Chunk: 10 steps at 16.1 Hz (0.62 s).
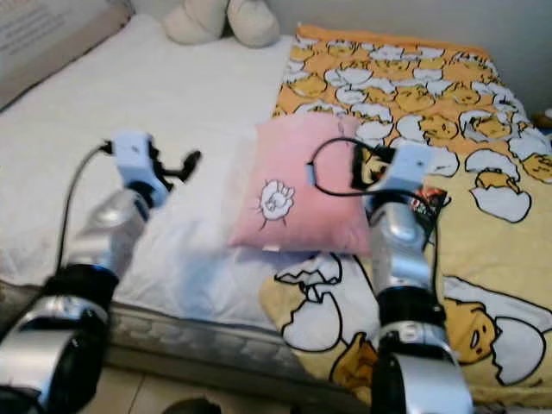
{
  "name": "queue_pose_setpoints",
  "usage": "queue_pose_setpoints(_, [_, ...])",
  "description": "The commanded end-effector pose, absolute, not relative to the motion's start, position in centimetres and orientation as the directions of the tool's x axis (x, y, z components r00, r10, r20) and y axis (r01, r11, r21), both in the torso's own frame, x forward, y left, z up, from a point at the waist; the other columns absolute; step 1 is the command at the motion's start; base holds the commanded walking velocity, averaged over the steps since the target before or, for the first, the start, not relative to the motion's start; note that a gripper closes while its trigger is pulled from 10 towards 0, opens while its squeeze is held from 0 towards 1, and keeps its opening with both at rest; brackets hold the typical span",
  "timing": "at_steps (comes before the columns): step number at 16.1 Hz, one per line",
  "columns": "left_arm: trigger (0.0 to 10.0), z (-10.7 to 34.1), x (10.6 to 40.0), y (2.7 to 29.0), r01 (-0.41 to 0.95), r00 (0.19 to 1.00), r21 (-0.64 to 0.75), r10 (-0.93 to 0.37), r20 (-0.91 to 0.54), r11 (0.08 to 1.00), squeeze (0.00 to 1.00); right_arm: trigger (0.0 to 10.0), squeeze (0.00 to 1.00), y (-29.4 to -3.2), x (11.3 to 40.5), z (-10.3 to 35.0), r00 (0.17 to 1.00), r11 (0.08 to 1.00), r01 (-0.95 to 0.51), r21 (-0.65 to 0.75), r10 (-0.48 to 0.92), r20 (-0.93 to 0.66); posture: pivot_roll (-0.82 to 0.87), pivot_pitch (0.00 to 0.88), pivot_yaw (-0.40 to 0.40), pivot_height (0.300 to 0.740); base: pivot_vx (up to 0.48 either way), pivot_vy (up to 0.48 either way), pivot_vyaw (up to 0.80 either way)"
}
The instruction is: Clean up the room
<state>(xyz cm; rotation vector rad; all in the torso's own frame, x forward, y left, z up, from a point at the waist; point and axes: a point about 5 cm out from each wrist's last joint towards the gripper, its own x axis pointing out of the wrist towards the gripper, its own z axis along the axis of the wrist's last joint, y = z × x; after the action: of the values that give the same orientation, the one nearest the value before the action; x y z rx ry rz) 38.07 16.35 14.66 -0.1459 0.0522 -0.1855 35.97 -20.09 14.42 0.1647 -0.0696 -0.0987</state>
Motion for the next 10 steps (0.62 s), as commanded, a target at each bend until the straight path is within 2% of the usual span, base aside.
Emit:
queue_pose_setpoints(1, [10.0, 16.9, 39.0, 15.3, 0.252, 0.968, -0.153, -0.25, 0.032, 0.956, 0.0, 10.0, 0.0, -21.2, 35.7, 13.8, 0.987, 0.977, 0.154, 0.146, -0.16, 0.029, -0.05, 0.029, 0.018, 0.716, 0.48, 0.0, 0.0])
queue_pose_setpoints(3, [10.0, 17.2, 39.4, 14.6, 0.281, 0.959, -0.179, -0.28, 0.032, 0.943, 0.0, 10.0, 0.0, -21.9, 35.3, 12.6, 0.981, 0.973, 0.195, 0.127, -0.194, -0.019, -0.06, 0.032, 0.023, 0.716, 0.48, 0.0, 0.0])
queue_pose_setpoints(6, [10.0, 16.9, 39.8, 13.3, 0.325, 0.941, -0.313, -0.337, 0.015, 0.892, 0.0, 10.0, 0.0, -23.8, 34.5, 11.4, 0.961, 0.955, 0.273, 0.114, -0.265, -0.083, -0.09, 0.04, 0.043, 0.716, 0.447, 0.0, 0.0])
queue_pose_setpoints(8, [10.0, 16.8, 39.9, 12.1, 0.364, 0.926, -0.318, -0.378, 0.021, 0.875, 0.0, 10.0, 0.0, -24.7, 34.1, 11.3, 0.954, 0.95, 0.295, 0.104, -0.286, -0.088, -0.11, 0.046, 0.052, 0.716, 0.458, 0.0, 0.0])
queue_pose_setpoints(10, [10.0, 16.3, 39.8, 11.6, 0.363, 0.923, -0.305, -0.384, -0.01, 0.881, 0.0, 10.0, 0.0, -24.8, 33.9, 10.7, 0.952, 0.945, 0.298, 0.137, -0.284, -0.118, -0.12, 0.05, 0.056, 0.716, 0.127, 0.0, 0.0])
